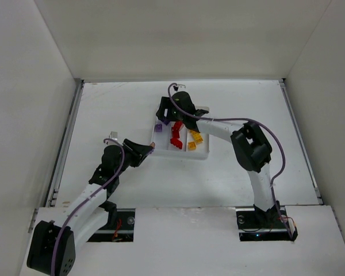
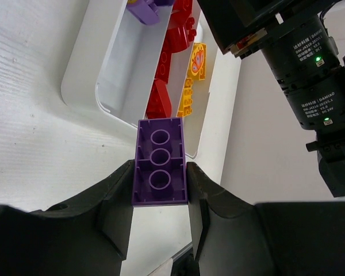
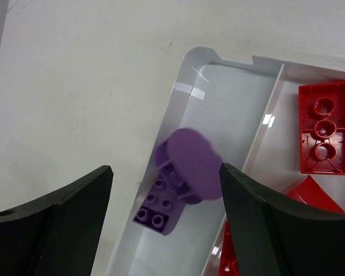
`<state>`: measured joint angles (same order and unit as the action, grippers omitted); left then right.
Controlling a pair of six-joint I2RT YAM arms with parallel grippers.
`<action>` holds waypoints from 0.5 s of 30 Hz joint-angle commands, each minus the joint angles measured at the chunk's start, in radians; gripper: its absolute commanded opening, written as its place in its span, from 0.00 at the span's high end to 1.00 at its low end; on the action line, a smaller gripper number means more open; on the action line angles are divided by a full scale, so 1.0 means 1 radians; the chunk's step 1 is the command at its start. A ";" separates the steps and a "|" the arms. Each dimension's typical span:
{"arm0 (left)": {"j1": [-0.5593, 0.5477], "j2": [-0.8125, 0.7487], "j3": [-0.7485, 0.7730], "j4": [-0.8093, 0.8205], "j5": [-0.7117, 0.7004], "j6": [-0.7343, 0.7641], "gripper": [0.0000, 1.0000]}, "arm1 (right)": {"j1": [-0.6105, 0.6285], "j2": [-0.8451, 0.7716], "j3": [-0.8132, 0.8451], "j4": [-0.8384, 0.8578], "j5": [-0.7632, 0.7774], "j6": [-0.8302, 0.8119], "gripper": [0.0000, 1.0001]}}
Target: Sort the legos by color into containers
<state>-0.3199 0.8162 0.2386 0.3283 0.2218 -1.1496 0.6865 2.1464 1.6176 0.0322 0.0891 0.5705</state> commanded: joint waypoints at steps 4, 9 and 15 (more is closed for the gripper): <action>-0.021 0.032 0.074 0.032 -0.070 0.054 0.88 | -0.011 -0.172 -0.117 0.095 -0.006 0.009 0.21; -0.073 0.118 0.142 0.031 -0.153 0.117 0.88 | -0.017 -0.377 -0.354 0.205 0.009 0.019 0.58; -0.173 0.279 0.263 0.002 -0.297 0.237 0.88 | -0.012 -0.666 -0.677 0.264 0.055 0.009 0.78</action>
<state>-0.4545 1.0481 0.4198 0.3225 0.0269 -1.0080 0.6754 1.5822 1.0344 0.2043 0.1062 0.5835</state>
